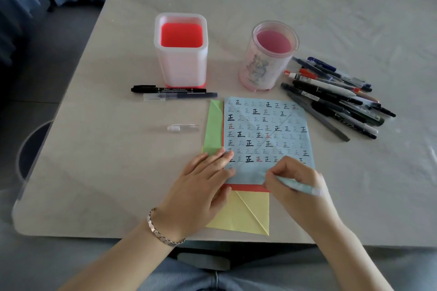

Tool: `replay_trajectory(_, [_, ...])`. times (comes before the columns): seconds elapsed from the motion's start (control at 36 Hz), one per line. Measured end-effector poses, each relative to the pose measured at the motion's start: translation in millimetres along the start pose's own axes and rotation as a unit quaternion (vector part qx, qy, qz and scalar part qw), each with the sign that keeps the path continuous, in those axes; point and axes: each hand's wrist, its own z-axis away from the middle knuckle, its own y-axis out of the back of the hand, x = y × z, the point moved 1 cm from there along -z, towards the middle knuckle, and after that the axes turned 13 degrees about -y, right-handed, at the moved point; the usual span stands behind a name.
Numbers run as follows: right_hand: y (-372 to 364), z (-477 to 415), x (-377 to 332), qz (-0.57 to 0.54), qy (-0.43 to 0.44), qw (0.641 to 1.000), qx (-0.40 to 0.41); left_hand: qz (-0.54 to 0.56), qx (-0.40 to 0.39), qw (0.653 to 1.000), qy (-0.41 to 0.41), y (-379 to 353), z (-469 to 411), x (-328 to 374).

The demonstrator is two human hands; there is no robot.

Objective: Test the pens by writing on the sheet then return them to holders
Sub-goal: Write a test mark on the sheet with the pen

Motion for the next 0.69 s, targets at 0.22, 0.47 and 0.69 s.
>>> replay_trajectory(0.22, [10.8,-3.3,9.8,0.002,-0.036,0.999,0.009,-0.003,0.017,1.0,-0.013,-0.3,-0.1,0.6])
replay_trajectory(0.47, [21.9,-5.1,14.7,0.01,-0.05,0.998,0.037,-0.002,0.013,1.0,-0.01,0.0,-0.7,0.9])
replay_trajectory(0.69, [34.6,-2.7,14.7,0.008,-0.071,0.997,0.038,0.017,0.009,1.0,-0.008,1.2,-1.5,0.8])
